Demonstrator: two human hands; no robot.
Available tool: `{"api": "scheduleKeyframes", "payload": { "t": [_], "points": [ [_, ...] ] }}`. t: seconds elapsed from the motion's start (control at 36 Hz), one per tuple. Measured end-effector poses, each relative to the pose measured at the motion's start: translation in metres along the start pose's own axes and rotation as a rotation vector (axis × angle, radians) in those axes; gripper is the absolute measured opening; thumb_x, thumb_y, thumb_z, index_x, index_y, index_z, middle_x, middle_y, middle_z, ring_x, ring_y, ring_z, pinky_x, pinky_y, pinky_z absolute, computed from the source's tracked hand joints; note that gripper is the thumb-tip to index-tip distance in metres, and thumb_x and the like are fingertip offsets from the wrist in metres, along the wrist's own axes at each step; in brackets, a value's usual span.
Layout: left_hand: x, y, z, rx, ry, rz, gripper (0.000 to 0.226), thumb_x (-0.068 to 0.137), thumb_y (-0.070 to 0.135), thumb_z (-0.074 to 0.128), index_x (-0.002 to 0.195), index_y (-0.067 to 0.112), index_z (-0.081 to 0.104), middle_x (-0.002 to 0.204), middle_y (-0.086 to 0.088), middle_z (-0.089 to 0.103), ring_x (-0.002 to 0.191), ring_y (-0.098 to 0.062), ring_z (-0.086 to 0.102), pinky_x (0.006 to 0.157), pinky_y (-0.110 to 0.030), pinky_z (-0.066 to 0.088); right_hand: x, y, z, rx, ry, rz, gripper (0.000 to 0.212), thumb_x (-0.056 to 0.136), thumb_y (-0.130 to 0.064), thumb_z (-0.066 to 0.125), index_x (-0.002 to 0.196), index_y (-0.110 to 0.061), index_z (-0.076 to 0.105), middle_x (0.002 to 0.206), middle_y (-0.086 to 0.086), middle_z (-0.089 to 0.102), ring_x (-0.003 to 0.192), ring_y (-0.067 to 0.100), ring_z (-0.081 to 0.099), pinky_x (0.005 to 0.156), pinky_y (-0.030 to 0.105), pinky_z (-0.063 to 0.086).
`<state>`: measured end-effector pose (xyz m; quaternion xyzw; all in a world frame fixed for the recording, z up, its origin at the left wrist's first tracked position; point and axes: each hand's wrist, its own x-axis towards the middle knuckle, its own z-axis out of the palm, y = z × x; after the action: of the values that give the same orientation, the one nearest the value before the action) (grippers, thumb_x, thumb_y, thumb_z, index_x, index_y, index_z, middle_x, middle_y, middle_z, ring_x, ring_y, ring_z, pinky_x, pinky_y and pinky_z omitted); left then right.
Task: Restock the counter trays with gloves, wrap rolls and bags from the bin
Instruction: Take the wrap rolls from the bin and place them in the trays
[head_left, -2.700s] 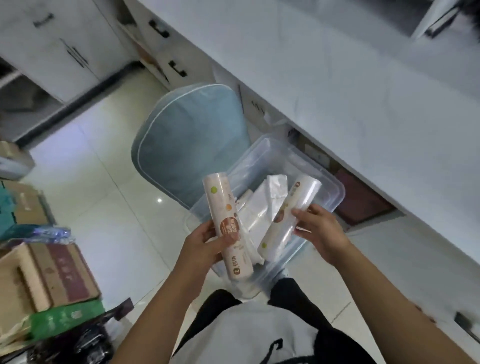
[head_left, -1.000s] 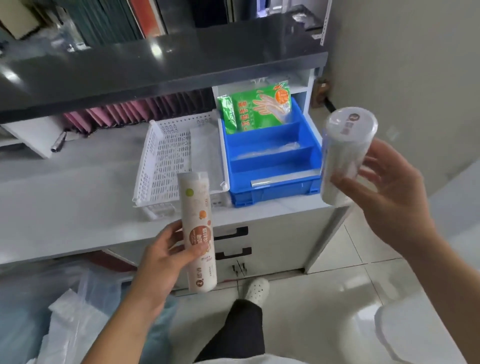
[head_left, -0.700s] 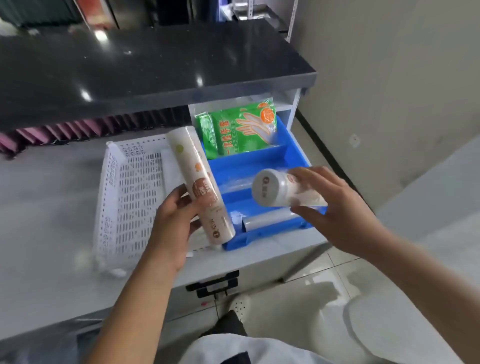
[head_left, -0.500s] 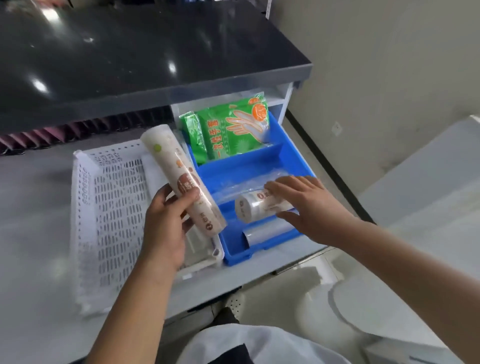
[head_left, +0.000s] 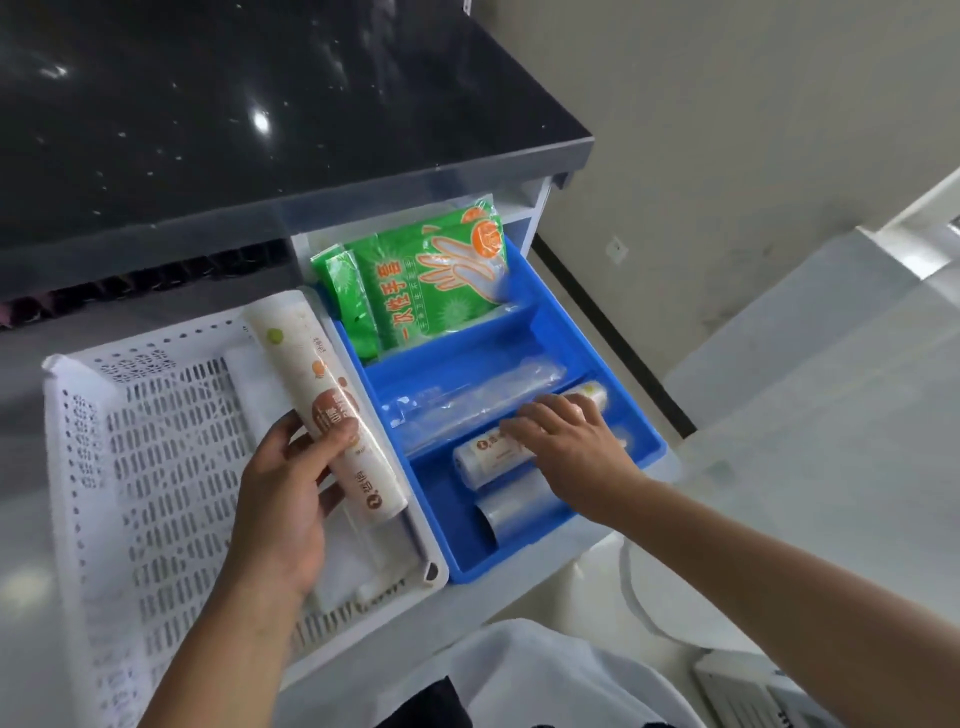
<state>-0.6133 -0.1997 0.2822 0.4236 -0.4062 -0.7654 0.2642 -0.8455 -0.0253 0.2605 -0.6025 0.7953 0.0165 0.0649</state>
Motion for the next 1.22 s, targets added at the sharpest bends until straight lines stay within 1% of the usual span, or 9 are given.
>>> {"api": "scheduleKeyframes", "payload": {
  "t": [0.08,0.19,0.31,0.56,0.72,0.83,0.94,1.03,1.22],
  "points": [
    [0.002,0.003,0.003,0.012,-0.013,0.013,0.055,0.067,0.032,0.078,0.121,0.026,0.067,0.113,0.002,0.074,0.102,-0.016,0.072,0.079,-0.038,0.057,0.002,-0.001,0.004,0.028,0.022,0.089,0.047,0.087,-0.014,0.067,0.132,-0.026,0.057,0.137,0.004,0.053,0.132,0.03,0.044,0.111,0.05,0.033],
    [-0.002,0.005,0.005,0.046,-0.011,0.057,0.043,0.076,0.023,0.076,0.118,0.023,0.067,0.108,0.0,0.076,0.101,-0.018,0.072,0.079,-0.036,0.056,0.0,0.001,0.01,0.105,0.054,0.205,0.021,0.091,-0.028,0.064,0.111,-0.021,0.063,0.109,0.001,0.063,0.104,0.025,0.059,0.089,0.04,0.048],
    [-0.007,0.006,0.005,0.052,0.013,0.059,0.056,0.068,0.027,0.077,0.123,0.022,0.065,0.109,0.0,0.075,0.101,-0.016,0.072,0.082,-0.038,0.055,-0.004,0.004,0.013,0.215,0.036,0.305,0.021,0.094,-0.038,0.058,0.107,-0.023,0.067,0.103,-0.005,0.065,0.093,0.017,0.062,0.07,0.026,0.04],
    [-0.019,0.01,0.019,0.16,0.05,0.141,0.045,0.082,0.015,0.073,0.126,0.022,0.063,0.112,0.002,0.074,0.105,-0.017,0.071,0.084,-0.038,0.053,-0.013,0.014,0.009,0.271,-0.006,0.217,0.033,0.101,-0.039,0.043,0.117,-0.022,0.067,0.115,-0.005,0.066,0.102,0.013,0.06,0.081,0.023,0.045],
    [-0.04,0.015,0.046,0.287,-0.028,0.198,0.051,0.068,0.026,0.079,0.117,0.029,0.068,0.112,0.001,0.074,0.104,-0.015,0.071,0.088,-0.039,0.052,-0.024,0.033,-0.001,0.387,-0.14,0.178,0.046,0.095,-0.048,0.05,0.139,-0.033,0.05,0.141,-0.008,0.053,0.124,0.016,0.052,0.105,0.034,0.041],
    [-0.059,0.01,0.07,0.344,-0.042,0.179,0.054,0.066,0.027,0.079,0.118,0.032,0.066,0.112,0.003,0.074,0.102,-0.012,0.071,0.085,-0.033,0.051,-0.034,0.049,-0.009,0.55,-0.156,0.167,0.054,0.094,-0.048,0.055,0.144,-0.043,0.037,0.148,-0.012,0.046,0.129,0.016,0.048,0.105,0.039,0.047],
    [-0.067,0.003,0.089,0.491,-0.042,0.152,0.058,0.066,0.032,0.085,0.119,0.039,0.064,0.113,0.009,0.073,0.1,-0.008,0.071,0.082,-0.033,0.051,-0.048,0.073,-0.012,0.769,0.012,0.219,0.043,0.092,-0.044,0.059,0.133,-0.046,0.048,0.13,-0.021,0.052,0.117,0.003,0.051,0.09,0.018,0.052],
    [-0.064,-0.004,0.102,0.613,-0.042,0.139,0.057,0.066,0.033,0.087,0.116,0.046,0.064,0.114,0.014,0.072,0.098,-0.006,0.07,0.079,-0.032,0.054,-0.062,0.088,-0.01,0.892,0.171,0.305,0.029,0.092,-0.038,0.06,0.12,-0.046,0.058,0.121,-0.023,0.059,0.11,-0.002,0.055,0.078,-0.003,0.041],
    [-0.039,-0.032,0.142,1.103,-0.144,0.156,0.062,0.068,0.037,0.083,0.114,0.065,0.053,0.108,0.029,0.065,0.099,0.001,0.064,0.084,-0.025,0.052,-0.093,0.113,-0.007,1.2,0.34,0.404,0.023,0.093,-0.02,0.063,0.102,-0.04,0.069,0.107,-0.015,0.07,0.103,0.008,0.066,0.091,0.031,0.051]
  ]
}}
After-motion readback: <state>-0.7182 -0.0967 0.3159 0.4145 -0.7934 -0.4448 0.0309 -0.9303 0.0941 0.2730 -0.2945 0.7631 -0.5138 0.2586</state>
